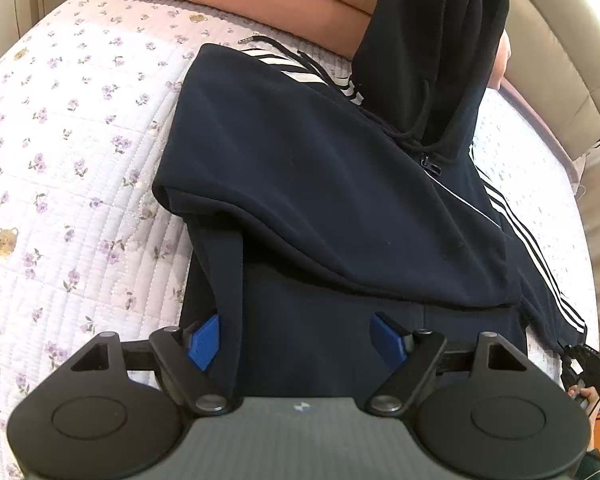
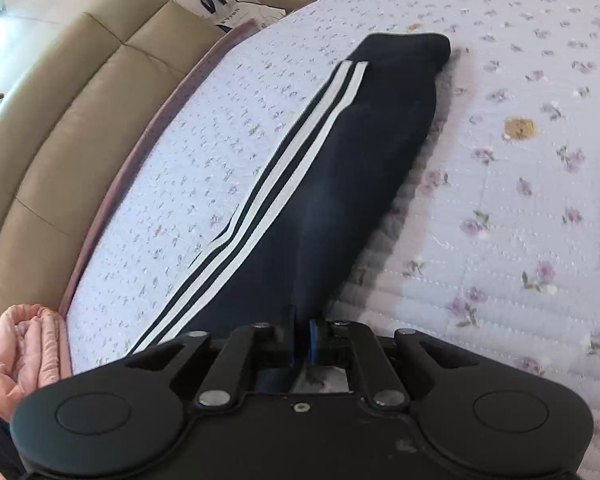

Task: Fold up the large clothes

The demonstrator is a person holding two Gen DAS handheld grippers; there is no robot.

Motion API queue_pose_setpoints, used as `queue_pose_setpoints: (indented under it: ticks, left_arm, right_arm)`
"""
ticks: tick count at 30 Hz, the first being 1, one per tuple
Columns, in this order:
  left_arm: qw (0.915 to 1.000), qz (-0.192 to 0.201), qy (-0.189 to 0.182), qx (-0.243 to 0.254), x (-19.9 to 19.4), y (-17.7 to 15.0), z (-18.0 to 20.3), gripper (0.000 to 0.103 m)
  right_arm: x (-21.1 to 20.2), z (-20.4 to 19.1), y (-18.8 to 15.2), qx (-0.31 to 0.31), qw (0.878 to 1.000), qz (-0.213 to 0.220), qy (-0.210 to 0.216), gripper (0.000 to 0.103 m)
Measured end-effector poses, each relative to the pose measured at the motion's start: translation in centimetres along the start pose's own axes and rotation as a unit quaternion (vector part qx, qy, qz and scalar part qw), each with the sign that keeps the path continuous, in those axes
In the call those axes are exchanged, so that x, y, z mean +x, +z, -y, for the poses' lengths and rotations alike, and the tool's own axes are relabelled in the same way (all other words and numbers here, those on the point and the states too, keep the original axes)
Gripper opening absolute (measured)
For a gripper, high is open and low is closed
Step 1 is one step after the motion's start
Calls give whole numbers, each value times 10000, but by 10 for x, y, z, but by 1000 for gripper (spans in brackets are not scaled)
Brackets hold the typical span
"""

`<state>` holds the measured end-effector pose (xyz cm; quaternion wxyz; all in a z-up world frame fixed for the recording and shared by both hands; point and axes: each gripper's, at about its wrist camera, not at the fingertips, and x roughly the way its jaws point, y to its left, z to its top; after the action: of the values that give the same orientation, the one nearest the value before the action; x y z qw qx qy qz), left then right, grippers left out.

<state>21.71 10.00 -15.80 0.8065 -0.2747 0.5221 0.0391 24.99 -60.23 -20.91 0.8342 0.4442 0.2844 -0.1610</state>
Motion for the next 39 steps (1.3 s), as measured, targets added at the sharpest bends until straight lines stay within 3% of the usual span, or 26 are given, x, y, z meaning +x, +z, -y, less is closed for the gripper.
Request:
queue_pose_setpoints:
  ticks: [1, 5, 12, 15, 18, 21, 25, 29, 34, 37, 39]
  left_arm:
    - [10000, -6, -25, -30, 0, 0, 0, 80]
    - [10000, 13, -47, -44, -1, 0, -1, 80]
    - [9998, 134, -100, -135, -11, -1, -6, 80]
    - [9995, 231, -130, -162, -17, -1, -8, 80]
    - [9993, 285, -183, -156, -22, -1, -11, 79]
    - [9993, 334, -166, -86, -26, -2, -11, 79]
    - [9990, 412, -189, -38, -32, -4, -9, 79]
    - [9984, 511, -245, 48, -39, -6, -9, 78]
    - [9969, 673, -403, -19, -52, -7, -18, 78]
    - [9960, 788, -422, -87, -60, -8, -29, 78]
    - [9958, 809, -403, -133, -63, -10, -37, 78]
  right_arm:
    - [4, 9, 4, 242, 9994, 19, 231, 13]
    - [21, 35, 25, 1177, 9899, 185, 772, 13]
    - [35, 40, 53, 1490, 9854, 366, 734, 12]
    - [23, 16, 59, 776, 9944, 667, 264, 9]
    - [11, -8, 64, 332, 9952, 812, 423, 7]
    - [-8, -38, 69, 325, 9910, 957, 873, 7]
    - [-47, -110, 60, -151, 9772, 1097, 1810, 7]
    - [-96, -201, 12, -867, 9412, 946, 3126, 7]
    - [-136, -293, -93, -1780, 8844, 206, 4309, 7]
    - [-128, -316, -166, -2182, 8637, -570, 4508, 7]
    - [-110, -317, -222, -2559, 8563, -1150, 4337, 7]
